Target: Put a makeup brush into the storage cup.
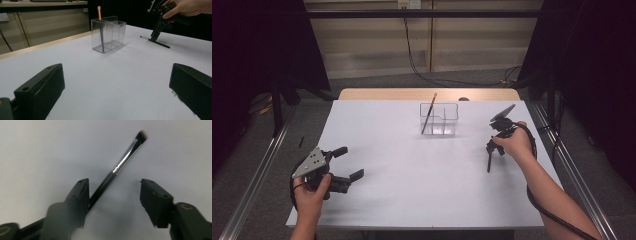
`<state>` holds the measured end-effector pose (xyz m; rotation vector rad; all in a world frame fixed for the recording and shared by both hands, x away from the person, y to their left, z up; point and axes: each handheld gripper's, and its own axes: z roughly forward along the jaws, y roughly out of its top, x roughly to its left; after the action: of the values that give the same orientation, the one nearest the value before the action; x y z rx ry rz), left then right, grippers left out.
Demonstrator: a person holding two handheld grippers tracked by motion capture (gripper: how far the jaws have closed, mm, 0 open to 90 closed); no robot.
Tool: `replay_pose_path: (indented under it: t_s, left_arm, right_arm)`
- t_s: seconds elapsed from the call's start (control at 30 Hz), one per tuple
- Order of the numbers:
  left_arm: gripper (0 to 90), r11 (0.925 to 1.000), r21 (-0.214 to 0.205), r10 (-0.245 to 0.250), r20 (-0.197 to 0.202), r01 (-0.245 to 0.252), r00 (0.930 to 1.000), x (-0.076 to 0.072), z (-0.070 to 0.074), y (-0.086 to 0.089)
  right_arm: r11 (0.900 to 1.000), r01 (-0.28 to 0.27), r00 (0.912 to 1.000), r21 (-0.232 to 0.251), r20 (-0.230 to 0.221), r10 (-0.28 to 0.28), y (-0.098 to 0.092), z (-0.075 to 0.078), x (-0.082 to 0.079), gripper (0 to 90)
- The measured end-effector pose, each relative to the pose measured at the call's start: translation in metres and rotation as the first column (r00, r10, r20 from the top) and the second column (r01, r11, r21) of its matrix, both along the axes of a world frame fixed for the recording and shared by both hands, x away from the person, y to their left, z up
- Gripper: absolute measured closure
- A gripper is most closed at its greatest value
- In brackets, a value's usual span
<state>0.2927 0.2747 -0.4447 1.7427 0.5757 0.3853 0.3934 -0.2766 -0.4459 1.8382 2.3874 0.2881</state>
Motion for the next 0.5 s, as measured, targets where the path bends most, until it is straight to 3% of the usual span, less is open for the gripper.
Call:
replay_pose_path:
  t_s: [0.17,0.37,0.5]
  left_arm:
    - [0.0,1.0000,-0.002,0.000,-0.001,0.000,1.0000,0.0001,-0.0002,0.0002]
    - [0.0,1.0000,-0.001,-0.001,-0.002,0.001,1.0000,0.0001,-0.0003,0.0001]
    - [0.0,1.0000,0.004,0.003,0.001,-0.003,1.0000,0.0001,-0.0002,0.0012]
  right_arm:
    - [0.9998,0.017,0.9998,0.008,-0.014,-0.017,0.0013,-0.0005,0.0030,55.3]
    - [0.9999,-0.002,0.9993,0.010,-0.036,0.002,0.0054,-0.0014,0.0062,67.5]
    - [0.9995,-0.018,0.9986,-0.025,-0.050,0.017,0.0089,-0.0037,0.0067,74.4]
